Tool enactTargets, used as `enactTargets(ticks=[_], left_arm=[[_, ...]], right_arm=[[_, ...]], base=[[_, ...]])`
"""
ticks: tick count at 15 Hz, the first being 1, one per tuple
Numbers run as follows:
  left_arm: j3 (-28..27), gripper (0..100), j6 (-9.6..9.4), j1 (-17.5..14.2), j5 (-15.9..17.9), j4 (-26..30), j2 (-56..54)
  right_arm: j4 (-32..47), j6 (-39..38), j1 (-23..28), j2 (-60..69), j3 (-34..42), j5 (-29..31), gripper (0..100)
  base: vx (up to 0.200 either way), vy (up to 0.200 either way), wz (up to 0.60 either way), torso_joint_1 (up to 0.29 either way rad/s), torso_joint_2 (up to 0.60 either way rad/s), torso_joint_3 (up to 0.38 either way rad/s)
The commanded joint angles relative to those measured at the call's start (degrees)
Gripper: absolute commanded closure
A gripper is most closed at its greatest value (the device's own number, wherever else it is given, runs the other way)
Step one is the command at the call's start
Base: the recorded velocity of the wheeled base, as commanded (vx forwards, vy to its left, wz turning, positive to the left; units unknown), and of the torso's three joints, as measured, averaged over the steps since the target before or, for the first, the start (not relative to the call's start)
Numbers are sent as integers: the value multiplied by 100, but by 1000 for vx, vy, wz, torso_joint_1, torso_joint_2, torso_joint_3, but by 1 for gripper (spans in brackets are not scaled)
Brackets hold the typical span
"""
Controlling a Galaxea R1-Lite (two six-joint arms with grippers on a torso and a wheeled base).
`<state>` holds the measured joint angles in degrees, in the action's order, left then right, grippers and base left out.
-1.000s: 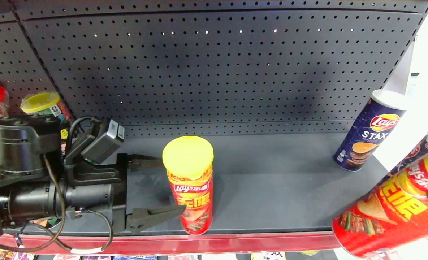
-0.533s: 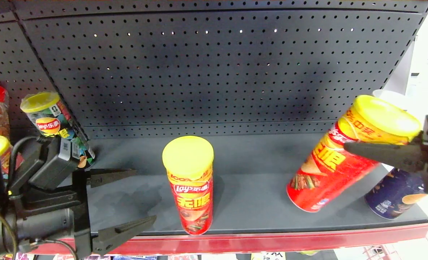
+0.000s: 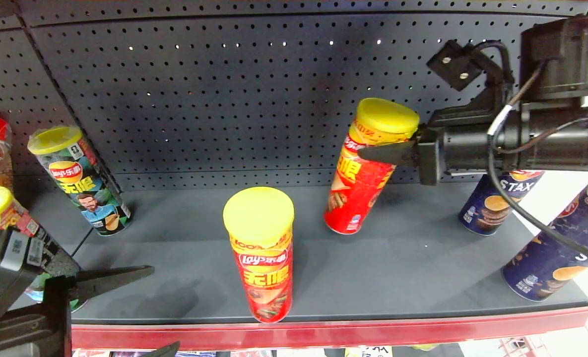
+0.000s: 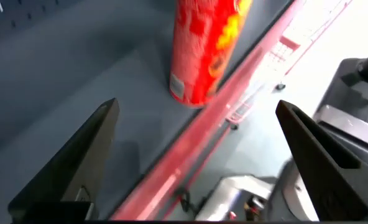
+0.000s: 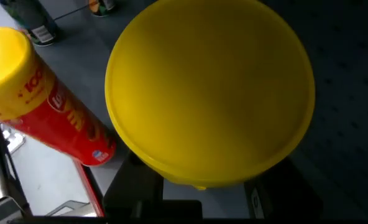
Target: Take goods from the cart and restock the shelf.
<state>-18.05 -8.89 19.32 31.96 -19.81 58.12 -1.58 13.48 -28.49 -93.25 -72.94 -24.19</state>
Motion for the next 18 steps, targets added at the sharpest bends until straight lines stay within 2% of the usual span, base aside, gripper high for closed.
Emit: enactTargets(ticks=[1,5,10,18], left_arm=[[-31,0,19,1,-138,425,-592],[-40,0,45,1,-191,1067,-1128],[-31,0,45,-7,-191,1102,-1207],[-5,0,54,-7,-191,1120,-1286]], right_arm=[[9,14,-324,-677,-379,46,100],[53,49,-552,-1003,-687,81,100],[53,199,-579,-1442,-1232,90,100],[44,260,-623,-1829,-1548,186,100]], base=[[0,0,0,0,0,0],[0,0,0,0,0,0],[0,0,0,0,0,0],[0,0,0,0,0,0]])
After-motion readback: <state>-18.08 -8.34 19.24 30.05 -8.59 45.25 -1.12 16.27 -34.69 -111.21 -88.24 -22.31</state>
